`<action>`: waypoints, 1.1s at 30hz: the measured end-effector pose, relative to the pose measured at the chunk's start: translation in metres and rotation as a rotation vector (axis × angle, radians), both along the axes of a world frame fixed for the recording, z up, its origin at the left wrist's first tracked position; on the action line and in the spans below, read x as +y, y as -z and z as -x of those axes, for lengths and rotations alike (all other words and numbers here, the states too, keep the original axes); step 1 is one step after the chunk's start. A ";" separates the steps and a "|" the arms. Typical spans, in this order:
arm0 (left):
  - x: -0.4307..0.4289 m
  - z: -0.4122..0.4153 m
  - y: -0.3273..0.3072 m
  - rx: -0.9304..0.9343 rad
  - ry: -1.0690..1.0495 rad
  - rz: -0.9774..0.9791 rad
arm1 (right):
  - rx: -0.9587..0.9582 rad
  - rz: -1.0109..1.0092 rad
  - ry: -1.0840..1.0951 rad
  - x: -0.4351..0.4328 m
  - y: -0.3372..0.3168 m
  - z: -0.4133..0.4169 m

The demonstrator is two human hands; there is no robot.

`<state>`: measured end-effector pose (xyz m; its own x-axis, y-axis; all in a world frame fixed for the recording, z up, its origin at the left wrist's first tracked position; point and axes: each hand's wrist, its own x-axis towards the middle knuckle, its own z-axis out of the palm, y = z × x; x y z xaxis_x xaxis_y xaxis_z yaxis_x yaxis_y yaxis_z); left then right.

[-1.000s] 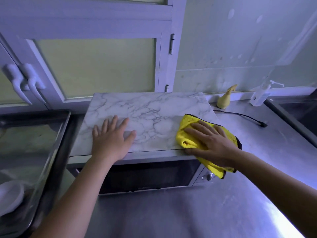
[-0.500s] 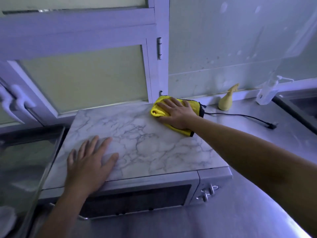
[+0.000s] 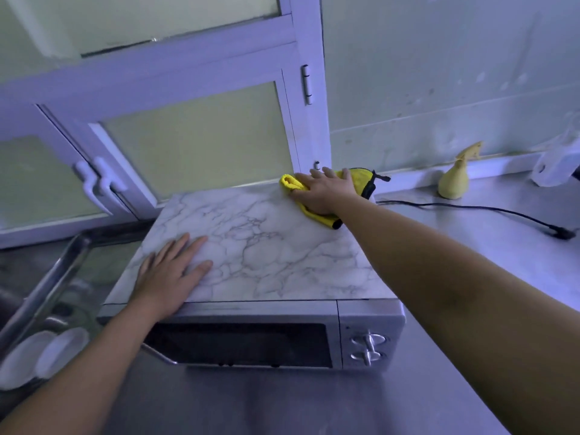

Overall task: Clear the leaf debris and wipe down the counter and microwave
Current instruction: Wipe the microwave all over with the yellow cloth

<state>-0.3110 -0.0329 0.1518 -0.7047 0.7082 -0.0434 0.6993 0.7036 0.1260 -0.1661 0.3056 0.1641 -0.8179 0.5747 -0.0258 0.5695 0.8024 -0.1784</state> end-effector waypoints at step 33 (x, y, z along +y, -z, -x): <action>-0.002 0.031 0.008 0.026 0.630 0.039 | -0.054 -0.056 0.217 -0.242 0.017 -0.108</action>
<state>-0.3422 -0.0345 0.1438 -0.1540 0.9859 -0.0660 0.9834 0.1594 0.0864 -0.0578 0.0631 0.1471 -0.6731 0.7390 -0.0293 0.7375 0.6677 -0.1010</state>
